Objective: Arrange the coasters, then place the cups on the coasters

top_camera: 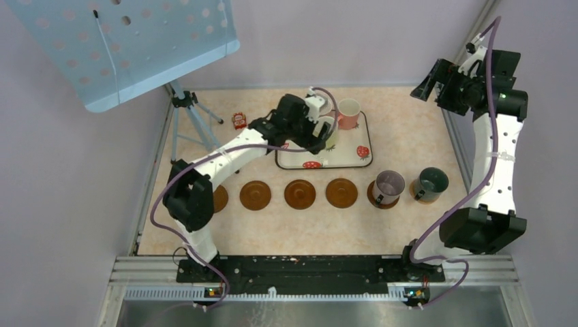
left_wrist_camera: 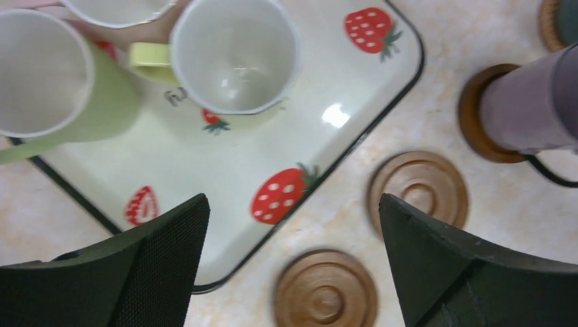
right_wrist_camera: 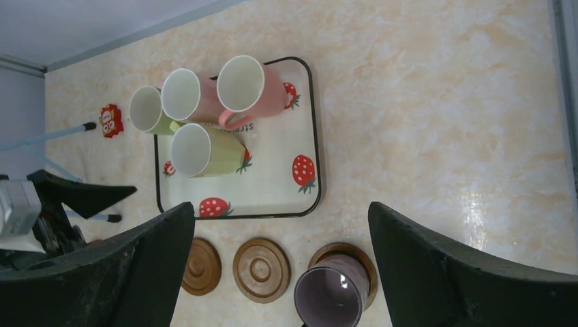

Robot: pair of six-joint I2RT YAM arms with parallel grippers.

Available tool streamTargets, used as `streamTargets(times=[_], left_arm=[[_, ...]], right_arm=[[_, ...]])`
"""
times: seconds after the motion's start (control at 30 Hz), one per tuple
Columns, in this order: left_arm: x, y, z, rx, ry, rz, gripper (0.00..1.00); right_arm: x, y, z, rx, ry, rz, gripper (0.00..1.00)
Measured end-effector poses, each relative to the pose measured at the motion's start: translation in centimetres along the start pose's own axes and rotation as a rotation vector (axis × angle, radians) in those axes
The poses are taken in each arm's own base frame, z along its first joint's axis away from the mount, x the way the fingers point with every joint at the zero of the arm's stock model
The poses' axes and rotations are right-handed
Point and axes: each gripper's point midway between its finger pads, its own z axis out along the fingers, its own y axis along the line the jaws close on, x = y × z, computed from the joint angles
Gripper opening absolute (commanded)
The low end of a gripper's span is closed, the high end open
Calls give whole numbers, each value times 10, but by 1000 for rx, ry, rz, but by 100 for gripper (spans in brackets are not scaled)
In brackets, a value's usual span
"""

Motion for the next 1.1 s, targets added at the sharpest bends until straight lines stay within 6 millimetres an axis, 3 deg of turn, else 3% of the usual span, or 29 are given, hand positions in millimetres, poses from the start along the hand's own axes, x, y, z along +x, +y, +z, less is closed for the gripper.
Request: streamTargets(times=[0.23, 0.33, 0.43, 0.53, 0.63, 0.8, 1.0, 1.1], left_arm=[[2, 95, -22, 8, 20, 130, 98], [-16, 151, -31, -11, 6, 217, 94], [-30, 203, -30, -38, 5, 302, 92], [-25, 245, -25, -44, 33, 381, 90], [-3, 260, -13, -2, 87, 448, 89], [27, 258, 18, 88, 137, 527, 88], [29, 264, 49, 125, 124, 594, 82], [30, 261, 58, 143, 120, 629, 73]], right_arm=[[7, 2, 12, -42, 47, 7, 96], [9, 5, 13, -73, 58, -8, 97], [11, 12, 14, -123, 68, -30, 97], [12, 22, 12, -185, 74, -59, 97], [13, 27, 11, -223, 76, -77, 97], [13, 30, 10, -243, 77, -92, 97], [13, 29, 10, -244, 76, -102, 97], [13, 29, 10, -243, 75, -104, 97]])
